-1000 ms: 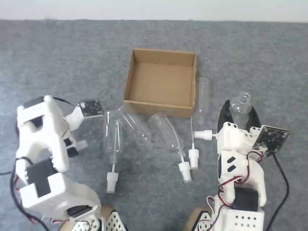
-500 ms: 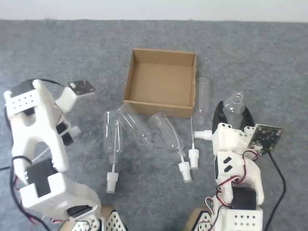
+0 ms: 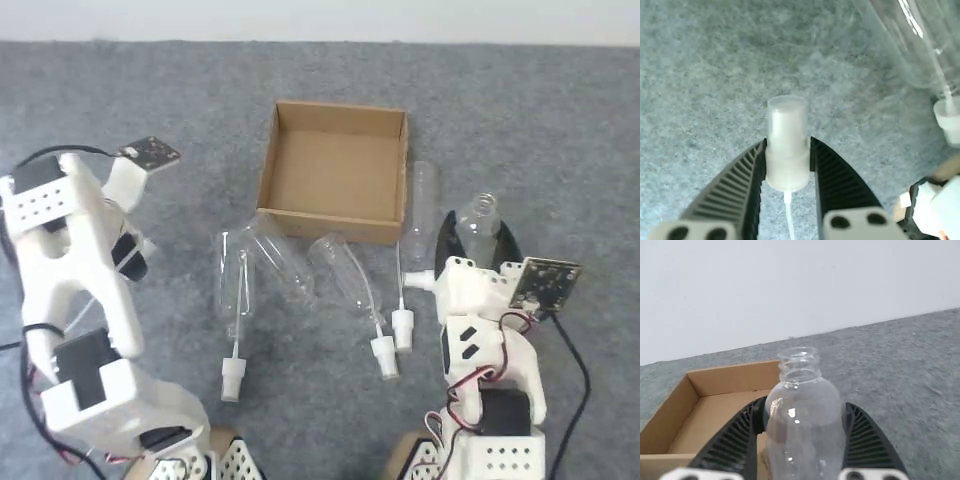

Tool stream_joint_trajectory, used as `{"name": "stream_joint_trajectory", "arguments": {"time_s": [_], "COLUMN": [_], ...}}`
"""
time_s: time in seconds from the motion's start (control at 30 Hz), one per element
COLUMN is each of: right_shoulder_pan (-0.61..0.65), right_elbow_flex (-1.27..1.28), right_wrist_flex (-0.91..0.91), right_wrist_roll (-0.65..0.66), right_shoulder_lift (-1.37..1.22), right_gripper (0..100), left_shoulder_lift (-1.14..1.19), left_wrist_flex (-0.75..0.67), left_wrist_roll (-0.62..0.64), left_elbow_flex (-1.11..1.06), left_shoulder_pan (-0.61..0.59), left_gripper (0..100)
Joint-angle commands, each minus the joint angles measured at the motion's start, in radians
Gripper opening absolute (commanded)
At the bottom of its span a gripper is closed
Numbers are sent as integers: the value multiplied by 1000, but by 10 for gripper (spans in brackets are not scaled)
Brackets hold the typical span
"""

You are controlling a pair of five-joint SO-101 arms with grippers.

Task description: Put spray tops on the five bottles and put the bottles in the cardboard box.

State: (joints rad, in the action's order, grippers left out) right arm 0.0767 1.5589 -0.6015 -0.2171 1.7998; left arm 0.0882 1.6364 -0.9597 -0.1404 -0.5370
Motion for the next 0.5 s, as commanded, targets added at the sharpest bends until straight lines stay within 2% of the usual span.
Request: {"name": "stream_joint_trajectory", "arguments": {"time_s": [0.0,0.17,0.33,0.47], "right_shoulder_pan": [25,28,120,140], "right_elbow_flex": [-15,-5,11,12], "right_wrist_flex": [25,30,30,28], "right_wrist_roll": [18,48,109,117], "right_shoulder_lift": [15,15,15,15], "right_gripper": [80,80,80,80], "left_shoulder_lift": [-97,-210,-275,-318], "left_wrist_flex": [-55,-110,-161,-163], "left_wrist_roll": [89,206,367,463], "left_elbow_flex": [48,48,48,48], "left_shoulder_pan": [17,35,66,95], "left_gripper": [13,13,13,13]}}
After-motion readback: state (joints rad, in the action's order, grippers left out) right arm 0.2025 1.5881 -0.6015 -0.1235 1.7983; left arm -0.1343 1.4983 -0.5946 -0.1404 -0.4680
